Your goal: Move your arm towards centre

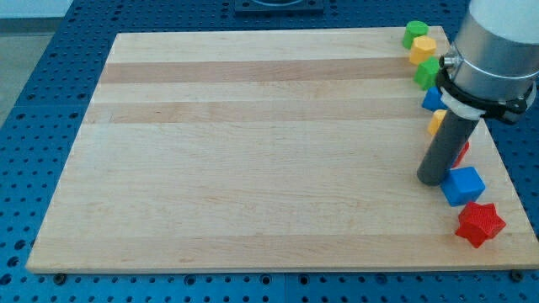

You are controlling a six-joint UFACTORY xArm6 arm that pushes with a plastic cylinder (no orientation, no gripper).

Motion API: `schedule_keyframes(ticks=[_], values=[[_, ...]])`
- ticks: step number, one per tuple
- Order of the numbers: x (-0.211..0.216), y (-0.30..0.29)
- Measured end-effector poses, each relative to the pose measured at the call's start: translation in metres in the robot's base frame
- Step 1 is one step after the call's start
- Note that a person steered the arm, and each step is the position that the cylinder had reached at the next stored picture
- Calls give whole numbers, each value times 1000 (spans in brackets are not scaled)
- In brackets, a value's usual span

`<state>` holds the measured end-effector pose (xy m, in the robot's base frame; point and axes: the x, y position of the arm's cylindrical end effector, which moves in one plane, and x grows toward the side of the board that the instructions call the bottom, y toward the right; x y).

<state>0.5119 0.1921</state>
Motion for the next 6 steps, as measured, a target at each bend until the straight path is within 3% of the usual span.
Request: schedule_keyframes(ticks=[4,5,6], values=[[0,-11],[-6,-57],[-46,-91]])
